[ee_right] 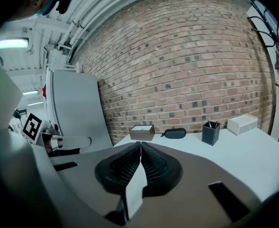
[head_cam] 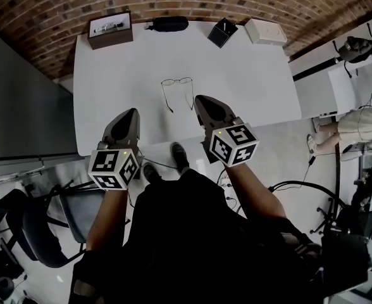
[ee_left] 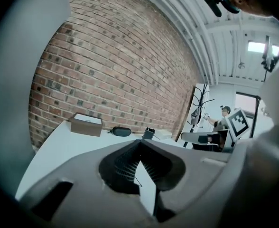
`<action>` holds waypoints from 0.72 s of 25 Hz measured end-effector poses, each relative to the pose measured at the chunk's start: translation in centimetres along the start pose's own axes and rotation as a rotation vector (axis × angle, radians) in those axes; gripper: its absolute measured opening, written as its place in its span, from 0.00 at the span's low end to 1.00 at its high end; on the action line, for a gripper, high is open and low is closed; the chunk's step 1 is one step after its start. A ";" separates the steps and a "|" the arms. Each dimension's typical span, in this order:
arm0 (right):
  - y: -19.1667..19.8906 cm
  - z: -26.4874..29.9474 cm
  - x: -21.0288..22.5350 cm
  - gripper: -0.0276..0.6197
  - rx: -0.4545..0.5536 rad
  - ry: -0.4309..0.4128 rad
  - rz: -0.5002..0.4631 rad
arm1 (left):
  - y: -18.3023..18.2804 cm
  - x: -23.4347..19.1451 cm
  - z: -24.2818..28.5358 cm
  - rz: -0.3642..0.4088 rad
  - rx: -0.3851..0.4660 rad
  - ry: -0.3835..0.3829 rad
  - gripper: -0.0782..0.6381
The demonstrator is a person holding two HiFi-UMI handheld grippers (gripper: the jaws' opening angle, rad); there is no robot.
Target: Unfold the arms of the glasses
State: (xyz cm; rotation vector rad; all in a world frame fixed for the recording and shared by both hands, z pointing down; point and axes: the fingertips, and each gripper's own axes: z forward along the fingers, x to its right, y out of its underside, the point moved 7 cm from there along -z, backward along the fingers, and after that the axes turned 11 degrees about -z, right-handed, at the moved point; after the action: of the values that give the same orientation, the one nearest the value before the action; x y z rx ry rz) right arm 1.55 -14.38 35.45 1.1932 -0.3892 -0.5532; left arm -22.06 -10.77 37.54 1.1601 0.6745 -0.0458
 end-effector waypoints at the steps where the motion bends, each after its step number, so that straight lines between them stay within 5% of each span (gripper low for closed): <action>1: -0.3 -0.4 -0.5 0.06 0.013 -0.006 0.000 | -0.3 0.2 -0.6 0.000 0.004 0.012 0.12; 7: -2.5 -2.4 -2.6 0.06 0.085 0.009 -0.030 | -1.9 1.5 -2.6 0.071 0.033 0.054 0.12; 18: -3.4 -4.0 -1.2 0.06 0.082 -0.002 -0.063 | -2.6 3.9 -3.0 0.104 0.062 -0.034 0.12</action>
State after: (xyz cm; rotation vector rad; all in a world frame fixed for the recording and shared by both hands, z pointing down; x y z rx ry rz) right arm 2.15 -11.50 30.92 1.2877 -0.3802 -0.5973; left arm -21.31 -8.12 32.70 1.2498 0.5850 0.0014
